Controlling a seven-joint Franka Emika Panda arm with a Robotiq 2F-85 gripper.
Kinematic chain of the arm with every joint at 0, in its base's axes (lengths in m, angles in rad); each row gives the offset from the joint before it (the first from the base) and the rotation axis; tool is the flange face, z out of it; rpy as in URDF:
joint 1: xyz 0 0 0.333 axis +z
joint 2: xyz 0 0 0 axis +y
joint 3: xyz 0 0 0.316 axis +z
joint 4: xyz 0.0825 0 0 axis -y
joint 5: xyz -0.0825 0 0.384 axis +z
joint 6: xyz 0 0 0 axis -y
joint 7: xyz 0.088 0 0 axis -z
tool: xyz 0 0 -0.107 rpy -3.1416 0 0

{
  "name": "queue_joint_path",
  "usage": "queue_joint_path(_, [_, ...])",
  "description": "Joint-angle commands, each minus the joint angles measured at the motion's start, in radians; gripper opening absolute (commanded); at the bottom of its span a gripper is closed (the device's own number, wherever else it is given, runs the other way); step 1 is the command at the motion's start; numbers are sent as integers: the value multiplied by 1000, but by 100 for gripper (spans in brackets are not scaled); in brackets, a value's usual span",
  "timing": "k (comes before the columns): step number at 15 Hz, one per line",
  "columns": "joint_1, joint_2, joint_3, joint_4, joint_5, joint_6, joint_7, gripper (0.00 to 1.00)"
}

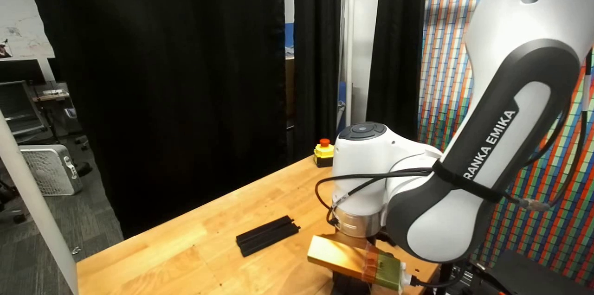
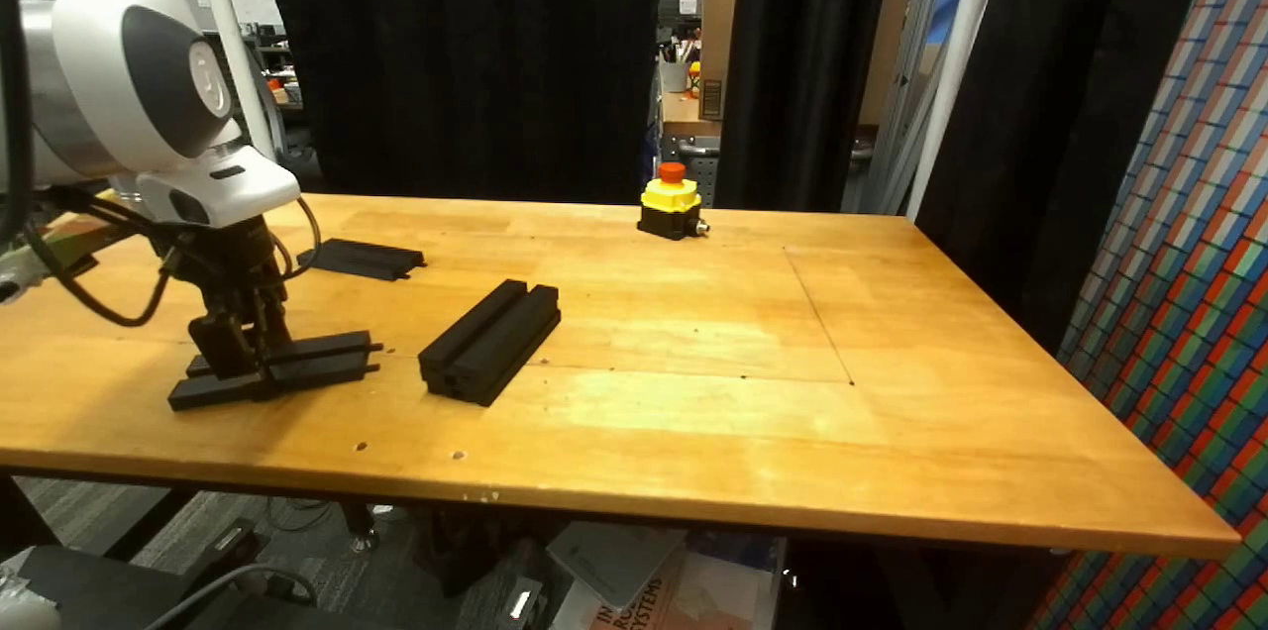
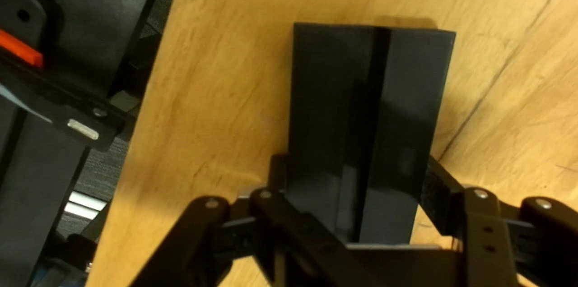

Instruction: Arrange the black objects together on the table

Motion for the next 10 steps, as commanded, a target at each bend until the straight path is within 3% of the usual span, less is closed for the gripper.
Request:
queue_joint_path(1, [6, -60, 0, 0, 5, -47, -184, 46])
queue_joint_path(10, [-45, -232, -63, -5, 88, -198, -797, 46])
